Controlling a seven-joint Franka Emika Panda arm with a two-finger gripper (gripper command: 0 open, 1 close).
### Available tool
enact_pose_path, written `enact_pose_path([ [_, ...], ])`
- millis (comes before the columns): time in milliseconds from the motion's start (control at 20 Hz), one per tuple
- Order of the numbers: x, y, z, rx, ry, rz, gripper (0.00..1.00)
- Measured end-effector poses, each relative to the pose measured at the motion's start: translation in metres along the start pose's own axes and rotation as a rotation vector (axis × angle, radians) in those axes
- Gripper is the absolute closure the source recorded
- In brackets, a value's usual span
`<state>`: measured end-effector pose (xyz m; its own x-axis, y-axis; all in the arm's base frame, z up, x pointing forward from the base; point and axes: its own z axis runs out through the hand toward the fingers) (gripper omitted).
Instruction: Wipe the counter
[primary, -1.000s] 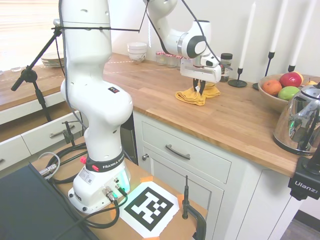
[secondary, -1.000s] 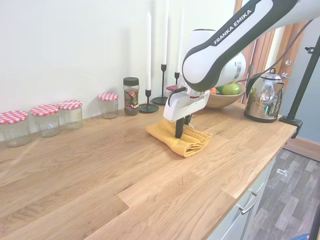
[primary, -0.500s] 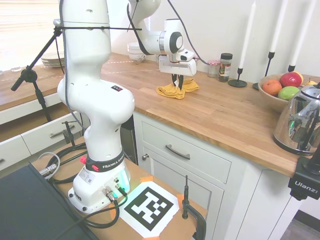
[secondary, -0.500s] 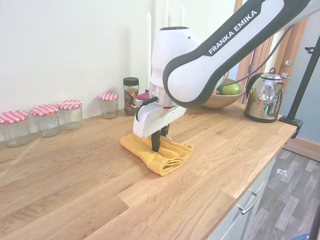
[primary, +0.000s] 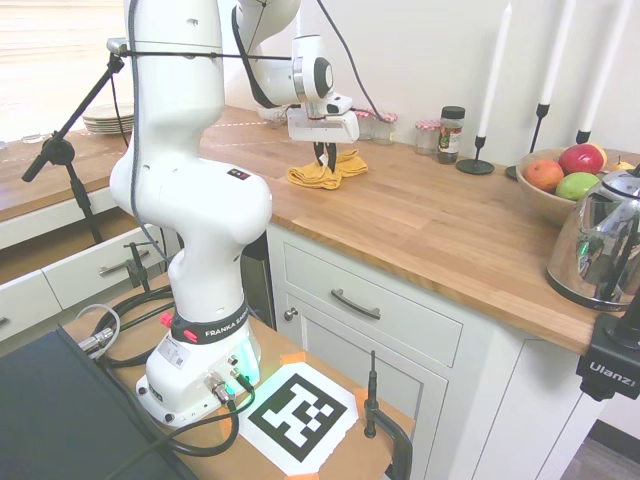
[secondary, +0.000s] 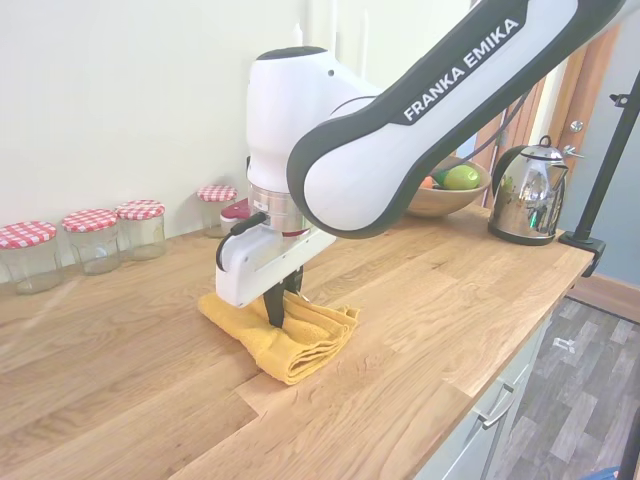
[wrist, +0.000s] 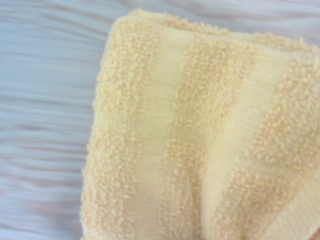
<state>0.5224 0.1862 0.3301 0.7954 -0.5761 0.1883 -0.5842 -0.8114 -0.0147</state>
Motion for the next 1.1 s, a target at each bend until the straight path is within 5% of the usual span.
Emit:
enact_pose_path([
  [700, -0.024, -0.032, -0.003, -0.016, 0.018, -0.033, 1.0],
  [750, -0.025, -0.033, -0.004, -0.019, 0.016, -0.03, 0.0],
  [1100, -0.022, -0.034, -0.005, -0.029, 0.007, -0.018, 0.0],
])
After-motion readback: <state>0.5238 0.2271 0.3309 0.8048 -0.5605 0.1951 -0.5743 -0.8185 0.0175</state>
